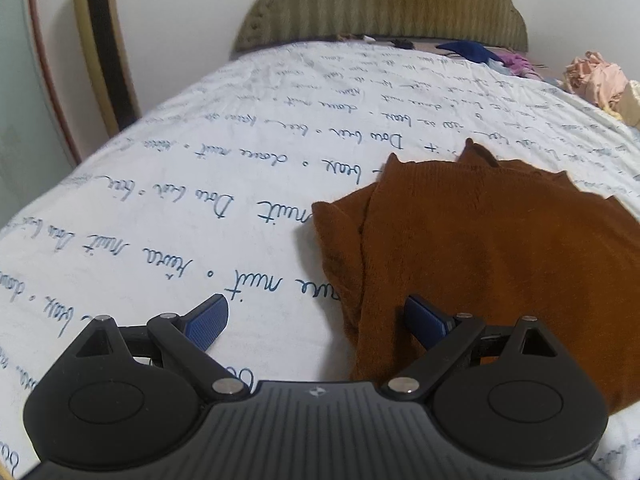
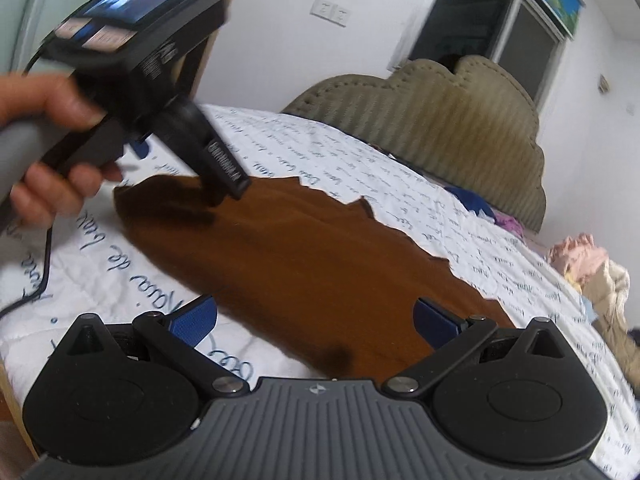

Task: Fold small clothes
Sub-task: 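Close both grippers on the edge of the folded sweater, then lift the sweater edge with both grippers and fold it over the rest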

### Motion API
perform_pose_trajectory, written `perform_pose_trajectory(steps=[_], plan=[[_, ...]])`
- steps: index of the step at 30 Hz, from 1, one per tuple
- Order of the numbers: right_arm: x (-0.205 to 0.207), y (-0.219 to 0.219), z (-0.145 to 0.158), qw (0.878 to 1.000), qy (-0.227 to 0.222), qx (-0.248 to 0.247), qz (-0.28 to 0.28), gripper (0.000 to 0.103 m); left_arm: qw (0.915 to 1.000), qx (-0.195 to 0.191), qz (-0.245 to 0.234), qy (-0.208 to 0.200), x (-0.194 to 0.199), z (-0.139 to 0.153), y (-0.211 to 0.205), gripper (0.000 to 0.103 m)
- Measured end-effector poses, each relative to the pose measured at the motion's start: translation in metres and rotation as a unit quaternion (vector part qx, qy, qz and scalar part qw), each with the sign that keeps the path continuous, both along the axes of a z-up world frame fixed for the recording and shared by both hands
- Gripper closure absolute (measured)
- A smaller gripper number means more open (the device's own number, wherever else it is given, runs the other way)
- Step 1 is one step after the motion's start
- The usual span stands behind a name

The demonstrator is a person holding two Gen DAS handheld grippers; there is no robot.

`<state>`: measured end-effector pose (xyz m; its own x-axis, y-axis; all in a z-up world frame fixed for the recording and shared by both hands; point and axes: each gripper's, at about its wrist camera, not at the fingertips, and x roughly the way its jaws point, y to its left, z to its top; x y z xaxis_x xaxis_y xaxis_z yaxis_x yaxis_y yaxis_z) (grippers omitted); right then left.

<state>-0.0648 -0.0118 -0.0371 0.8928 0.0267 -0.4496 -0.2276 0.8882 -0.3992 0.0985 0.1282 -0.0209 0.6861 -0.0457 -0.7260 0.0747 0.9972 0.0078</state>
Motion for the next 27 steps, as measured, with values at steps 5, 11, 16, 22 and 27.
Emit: perform_pose_trajectory(steps=[5, 11, 16, 22, 27], plan=[[0.004, 0.026, -0.010, 0.998, -0.003, -0.055, 0.031, 0.004, 0.9923, -0.109, -0.016, 0.058, 0.033, 0.010, 0.031, 0.007], [0.012, 0.058, -0.024, 0.993, -0.013, -0.109, 0.049, 0.009, 0.9722, -0.195, -0.058, 0.116, 0.070, 0.001, 0.043, 0.007], [0.019, 0.082, -0.031, 0.988, -0.035, -0.142, 0.056, 0.016, 0.9456, -0.280, -0.065, 0.153, 0.098, -0.021, 0.043, 0.008], [0.034, 0.101, -0.034, 0.985, -0.052, -0.151, 0.061, 0.039, 0.9382, -0.305, -0.073, 0.147, 0.130, -0.030, 0.032, 0.022], [0.044, 0.105, -0.033, 0.987, -0.037, -0.145, 0.064, 0.086, 0.9498, -0.257, -0.063, 0.167, 0.147, -0.035, 0.013, 0.087]])
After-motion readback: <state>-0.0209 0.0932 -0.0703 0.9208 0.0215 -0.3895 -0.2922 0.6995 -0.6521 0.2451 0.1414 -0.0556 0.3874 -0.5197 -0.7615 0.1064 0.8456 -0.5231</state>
